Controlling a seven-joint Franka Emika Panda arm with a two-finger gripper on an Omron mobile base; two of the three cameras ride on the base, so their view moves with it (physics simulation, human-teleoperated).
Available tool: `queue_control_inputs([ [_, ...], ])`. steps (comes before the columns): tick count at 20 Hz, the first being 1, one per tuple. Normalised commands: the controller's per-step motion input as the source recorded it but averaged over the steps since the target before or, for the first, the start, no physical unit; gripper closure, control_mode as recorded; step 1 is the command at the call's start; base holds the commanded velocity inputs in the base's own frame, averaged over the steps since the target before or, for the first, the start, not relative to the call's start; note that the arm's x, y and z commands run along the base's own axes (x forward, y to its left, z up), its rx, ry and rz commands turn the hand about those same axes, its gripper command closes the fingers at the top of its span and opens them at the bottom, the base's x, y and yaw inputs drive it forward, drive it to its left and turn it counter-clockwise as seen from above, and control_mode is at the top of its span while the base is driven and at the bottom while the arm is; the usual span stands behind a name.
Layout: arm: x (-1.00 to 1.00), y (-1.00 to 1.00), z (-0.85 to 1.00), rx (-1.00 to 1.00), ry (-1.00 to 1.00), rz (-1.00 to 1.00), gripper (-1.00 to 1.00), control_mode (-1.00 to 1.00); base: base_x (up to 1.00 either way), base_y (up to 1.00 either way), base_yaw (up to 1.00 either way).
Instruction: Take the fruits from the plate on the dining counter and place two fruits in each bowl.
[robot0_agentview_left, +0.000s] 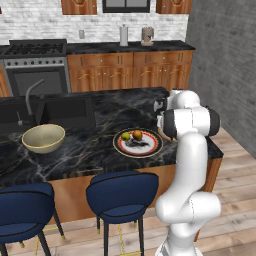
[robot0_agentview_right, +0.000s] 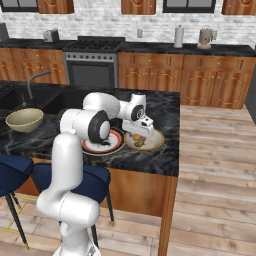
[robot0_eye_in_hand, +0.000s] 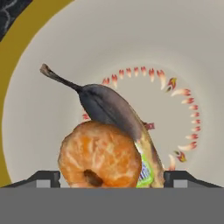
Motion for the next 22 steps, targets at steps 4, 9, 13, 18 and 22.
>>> queue_control_inputs([
  [4, -0.01, 0.0, 0.0, 0.0, 0.0, 0.0, -1.0, -1.0, 0.0, 0.0, 0.0],
  [9, -0.08, 0.0, 0.14, 0.0, 0.0, 0.01, -1.0, -1.0, 0.0, 0.0, 0.0],
  [13, -0.24, 0.09, 0.49, 0.0, 0.0, 0.08, -1.0, -1.0, 0.0, 0.0, 0.0],
  [18, -0.32, 0.82, 0.42, 0.0, 0.03, 0.22, -1.0, -1.0, 0.0, 0.0, 0.0],
  [22, -0.33, 0.9, 0.2, 0.0, 0.06, 0.34, -1.0, -1.0, 0.0, 0.0, 0.0],
])
